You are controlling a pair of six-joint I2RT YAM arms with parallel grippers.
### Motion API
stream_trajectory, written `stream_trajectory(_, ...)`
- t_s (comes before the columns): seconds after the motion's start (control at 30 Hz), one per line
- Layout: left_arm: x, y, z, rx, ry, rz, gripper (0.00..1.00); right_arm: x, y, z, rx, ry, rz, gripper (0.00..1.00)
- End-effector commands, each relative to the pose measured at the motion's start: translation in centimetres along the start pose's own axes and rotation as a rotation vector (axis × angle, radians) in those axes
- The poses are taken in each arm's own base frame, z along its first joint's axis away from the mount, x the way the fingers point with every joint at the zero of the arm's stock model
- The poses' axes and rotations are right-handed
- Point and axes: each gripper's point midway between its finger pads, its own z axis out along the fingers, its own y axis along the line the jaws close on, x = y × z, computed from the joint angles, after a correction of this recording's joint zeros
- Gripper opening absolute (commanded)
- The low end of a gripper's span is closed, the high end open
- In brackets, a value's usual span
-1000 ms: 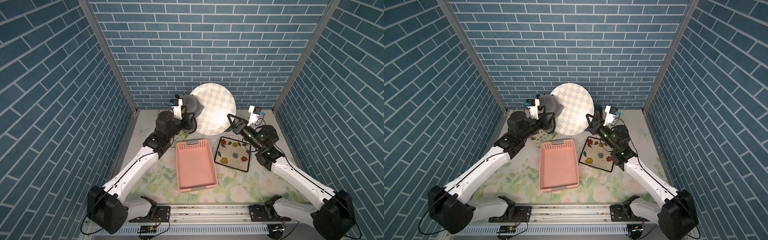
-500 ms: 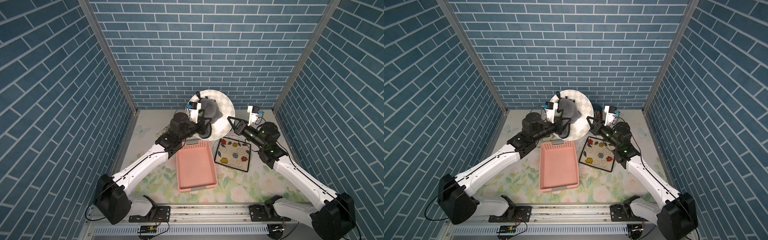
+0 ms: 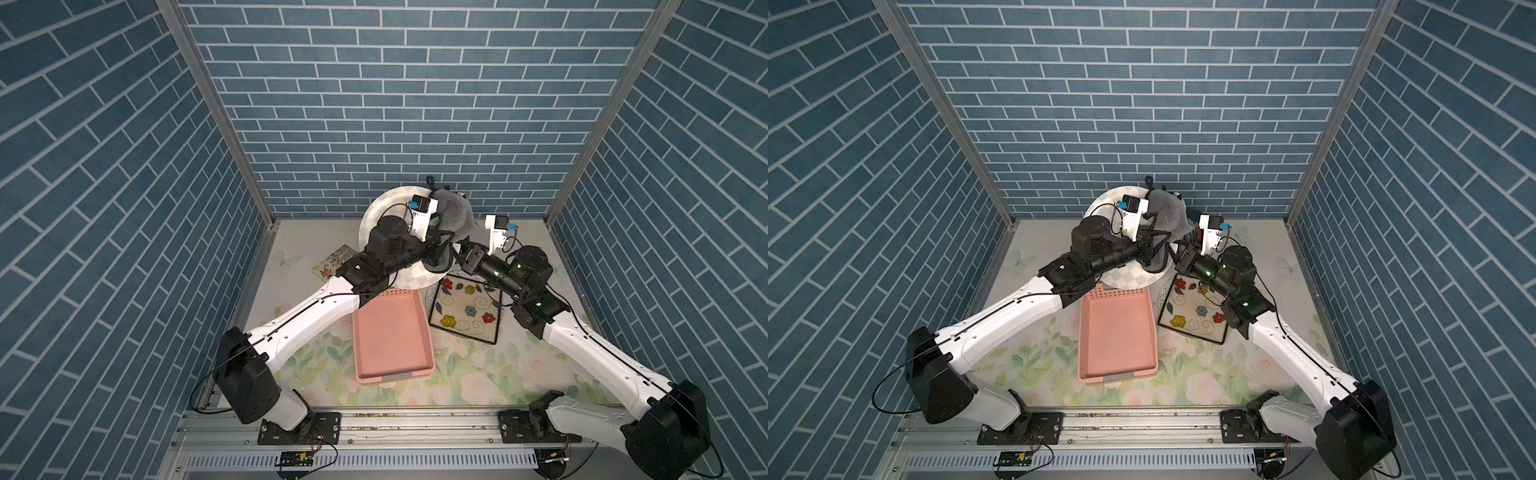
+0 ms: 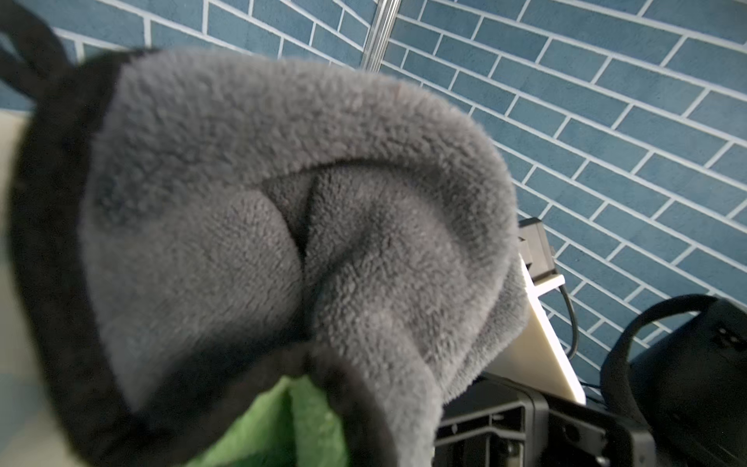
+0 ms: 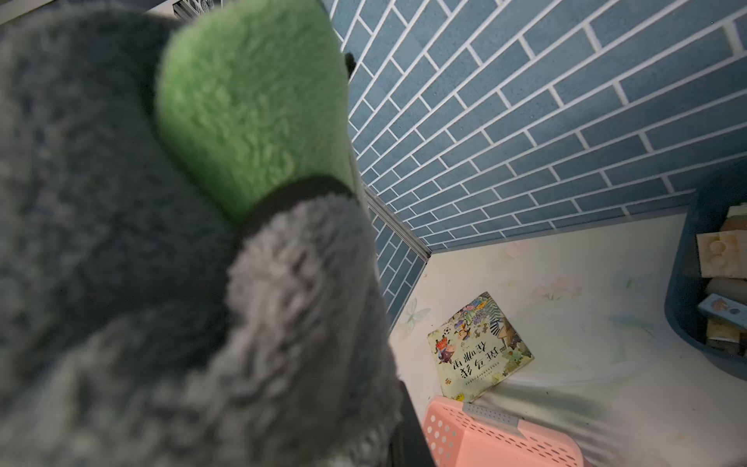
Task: Wipe the wet plate dry
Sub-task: Wipe the plate with towel.
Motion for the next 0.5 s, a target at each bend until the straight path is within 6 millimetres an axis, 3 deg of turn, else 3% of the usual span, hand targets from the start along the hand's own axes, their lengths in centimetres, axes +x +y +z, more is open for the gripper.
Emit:
stream_trajectory(0.0,11.9,4.8,-0.5,-0.162,0.333,-0.05,0.0,-10.6,11.6,-5.8,-0.347,-0.326,-0.171,0.0)
stream_trajectory(0.07,13.6,6.0,-1.8,-0.22,0.362,-0.05,0.0,-11.8,11.5,-7.2,-0.357,-0.368,-0.164,0.0)
stream_trajectory(0.13,14.5,7.6,-3.4,-0.301,0.38,-0.048,0.0,-11.8,12.2,-7.4,-0.388,-0.357,-0.18,0.0)
stream_trajectory(0.2,13.3,9.0,-4.5,-0.349,0.358,-0.072,0.0,-10.7,13.4,-7.1,-0.443,-0.305,-0.196,0.0)
stream_trajectory(0.27,9.7,10.3,-5.3,-0.372,0.273,-0.108,0.0,-9.2,14.0,-6.6,-0.476,-0.252,-0.215,0.0)
stream_trajectory(0.4,0.0,13.2,-7.5,-0.421,0.057,-0.168,0.0,-4.5,14.3,-4.7,-0.464,-0.115,-0.237,0.0)
stream_trajectory(0.47,-3.8,12.7,-7.3,-0.394,-0.004,-0.137,0.0,-2.8,14.3,-4.3,-0.48,-0.074,-0.218,0.0)
